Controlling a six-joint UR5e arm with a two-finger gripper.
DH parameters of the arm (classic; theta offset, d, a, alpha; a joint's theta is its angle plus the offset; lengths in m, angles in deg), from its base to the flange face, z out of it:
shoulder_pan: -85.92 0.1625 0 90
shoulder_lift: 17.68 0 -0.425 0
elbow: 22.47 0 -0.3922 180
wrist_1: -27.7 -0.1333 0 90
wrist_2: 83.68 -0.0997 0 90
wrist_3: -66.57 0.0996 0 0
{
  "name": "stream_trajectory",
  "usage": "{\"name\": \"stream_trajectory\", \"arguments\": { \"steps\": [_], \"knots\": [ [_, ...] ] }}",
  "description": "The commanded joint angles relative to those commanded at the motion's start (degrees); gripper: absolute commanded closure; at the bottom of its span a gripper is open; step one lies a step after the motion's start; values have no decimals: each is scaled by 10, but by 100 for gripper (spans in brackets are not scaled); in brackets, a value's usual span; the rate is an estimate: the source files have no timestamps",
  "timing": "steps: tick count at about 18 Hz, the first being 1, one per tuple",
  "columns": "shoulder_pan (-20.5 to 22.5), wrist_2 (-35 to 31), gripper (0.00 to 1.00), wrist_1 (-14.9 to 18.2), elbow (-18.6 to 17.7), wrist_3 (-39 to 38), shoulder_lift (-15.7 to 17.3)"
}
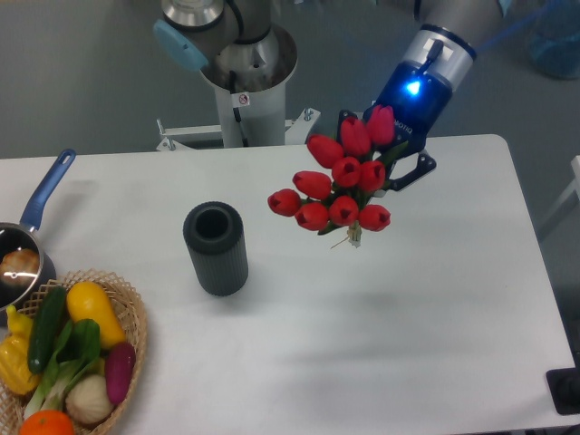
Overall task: Place the flowers on the table
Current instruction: 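Carry the red tulip bunch with the gripper, rotating it blooms-down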
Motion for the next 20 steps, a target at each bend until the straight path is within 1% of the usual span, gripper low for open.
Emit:
{"name": "stream_trajectory", "arguments": {
  "steps": [4, 6, 9, 10, 13, 17, 18, 20],
  "knots": [
    [0, -82, 61, -4, 4, -6, 7],
    [-1, -100, 61, -3, 3, -8, 15],
    [0, -114, 61, -3, 3, -8, 17],
    [0, -132, 61, -3, 3, -6, 19],
    [-5, -211, 61, -4, 8, 3, 19],
    [-9, -269, 61, -4, 9, 9, 24],
    [-11, -278, 61, -4, 9, 11, 23],
    [-30, -304, 61, -16, 9, 16, 19]
  ]
}}
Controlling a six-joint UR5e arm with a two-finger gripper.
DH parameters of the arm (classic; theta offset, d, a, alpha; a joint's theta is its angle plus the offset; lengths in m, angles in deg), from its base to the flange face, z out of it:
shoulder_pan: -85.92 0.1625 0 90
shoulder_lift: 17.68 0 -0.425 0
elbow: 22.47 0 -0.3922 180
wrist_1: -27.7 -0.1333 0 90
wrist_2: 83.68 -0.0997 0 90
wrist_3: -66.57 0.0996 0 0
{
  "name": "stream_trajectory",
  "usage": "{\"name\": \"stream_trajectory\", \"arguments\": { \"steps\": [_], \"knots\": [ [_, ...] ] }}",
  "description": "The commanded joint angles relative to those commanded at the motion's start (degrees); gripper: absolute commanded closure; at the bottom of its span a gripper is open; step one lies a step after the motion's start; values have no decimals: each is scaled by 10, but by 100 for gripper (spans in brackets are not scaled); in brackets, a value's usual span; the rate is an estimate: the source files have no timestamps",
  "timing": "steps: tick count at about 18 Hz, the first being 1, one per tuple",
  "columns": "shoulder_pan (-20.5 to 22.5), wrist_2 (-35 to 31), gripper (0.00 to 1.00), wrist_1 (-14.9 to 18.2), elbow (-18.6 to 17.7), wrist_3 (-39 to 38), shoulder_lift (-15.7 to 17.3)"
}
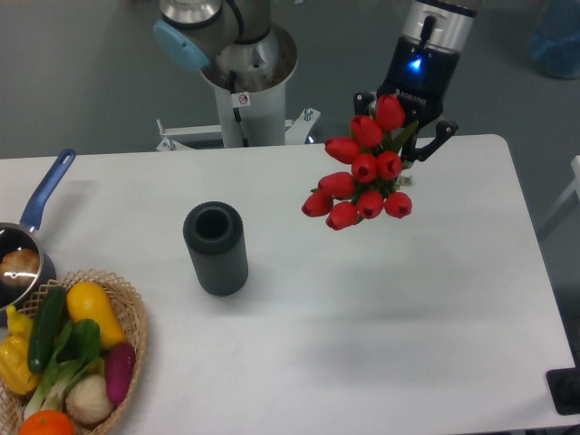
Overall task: Place the flowers on the table
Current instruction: 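Carry the red tulip bunch with the gripper, rotating it blooms-down, then lower the held tulips onto the table beside the black vase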
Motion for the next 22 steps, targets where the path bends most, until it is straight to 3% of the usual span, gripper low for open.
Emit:
{"name": "stream_trajectory", "arguments": {
  "steps": [4, 10, 15, 22],
  "knots": [
    [-48, -109, 61, -4, -6, 0, -13],
    [-86, -187, 61, -4, -6, -1, -48],
    [-88, -200, 62, -4, -1, 0, -113],
    [-84, -221, 62, 0, -7, -2, -129]
  ]
}}
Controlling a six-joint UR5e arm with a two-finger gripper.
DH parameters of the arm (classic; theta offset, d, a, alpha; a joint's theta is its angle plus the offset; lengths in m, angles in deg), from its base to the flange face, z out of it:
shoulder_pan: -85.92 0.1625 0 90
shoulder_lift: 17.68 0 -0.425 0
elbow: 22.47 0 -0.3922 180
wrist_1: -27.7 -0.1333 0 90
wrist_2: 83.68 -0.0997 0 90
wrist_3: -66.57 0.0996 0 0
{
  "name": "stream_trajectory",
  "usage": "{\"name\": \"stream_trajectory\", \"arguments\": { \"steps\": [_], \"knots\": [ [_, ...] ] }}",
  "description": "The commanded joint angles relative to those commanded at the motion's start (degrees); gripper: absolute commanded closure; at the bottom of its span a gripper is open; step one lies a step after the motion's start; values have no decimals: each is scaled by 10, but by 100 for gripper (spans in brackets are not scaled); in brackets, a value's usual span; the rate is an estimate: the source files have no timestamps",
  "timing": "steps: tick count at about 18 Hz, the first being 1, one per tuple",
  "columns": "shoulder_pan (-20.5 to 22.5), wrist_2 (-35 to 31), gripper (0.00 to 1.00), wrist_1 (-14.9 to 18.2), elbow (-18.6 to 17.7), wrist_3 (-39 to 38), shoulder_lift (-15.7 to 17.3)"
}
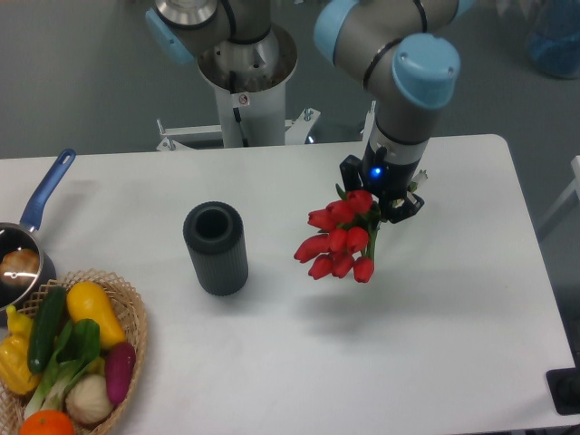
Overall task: Place the flowers on the table
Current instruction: 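Lower the held tulips onto the table beside the black vase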
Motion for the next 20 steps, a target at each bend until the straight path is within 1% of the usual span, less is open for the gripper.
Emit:
{"name": "stream_trajectory", "arguments": {
  "steps": [4, 8, 13, 16, 18, 20],
  "knots": [
    [-12, -72, 62, 3, -4, 2, -7],
    [-29, -113, 61, 1, -11, -1, -17],
    [-45, -118, 61, -4, -15, -7, -38],
    [-50, -115, 61, -5, -9, -21, -55],
    [-57, -116, 61, -16, -7, -22, -66],
    [-60, -118, 60, -38, -10, -23, -74]
  ]
}}
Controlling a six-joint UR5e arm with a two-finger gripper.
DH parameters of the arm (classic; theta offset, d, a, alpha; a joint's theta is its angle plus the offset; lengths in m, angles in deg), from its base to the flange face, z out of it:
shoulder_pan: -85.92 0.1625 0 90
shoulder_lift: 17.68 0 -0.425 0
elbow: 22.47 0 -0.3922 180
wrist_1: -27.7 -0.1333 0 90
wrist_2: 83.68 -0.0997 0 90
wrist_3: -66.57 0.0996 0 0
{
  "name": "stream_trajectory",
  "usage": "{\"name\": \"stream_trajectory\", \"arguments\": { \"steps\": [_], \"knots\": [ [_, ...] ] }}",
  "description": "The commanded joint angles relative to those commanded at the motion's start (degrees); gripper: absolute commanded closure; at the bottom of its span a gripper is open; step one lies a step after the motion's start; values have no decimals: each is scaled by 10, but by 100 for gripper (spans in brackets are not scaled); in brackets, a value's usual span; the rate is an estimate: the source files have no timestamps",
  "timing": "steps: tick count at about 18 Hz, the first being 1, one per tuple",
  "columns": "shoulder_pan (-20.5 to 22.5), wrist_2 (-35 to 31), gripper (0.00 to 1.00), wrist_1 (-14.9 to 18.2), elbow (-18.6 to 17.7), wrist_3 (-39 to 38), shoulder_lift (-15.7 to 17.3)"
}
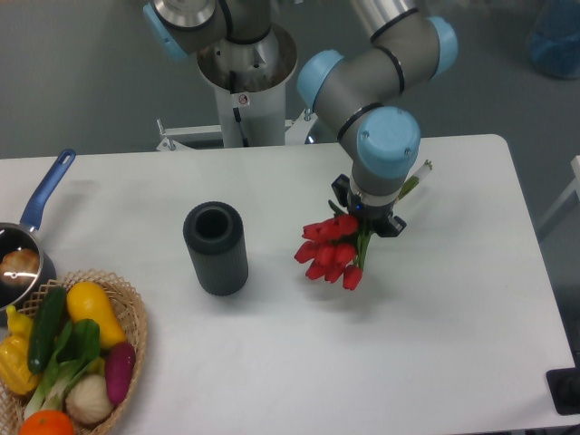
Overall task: Place the flowers on the table
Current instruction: 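Lower the held tulips onto the table beside the black vase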
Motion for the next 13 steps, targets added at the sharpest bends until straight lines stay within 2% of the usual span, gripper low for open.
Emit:
{"name": "stream_trajectory", "arguments": {
  "steps": [7, 13],
  "knots": [
    [-11, -1, 59, -6, -4, -1, -18],
    [-12, -1, 59, -7, -4, -11, -21]
  ]
}}
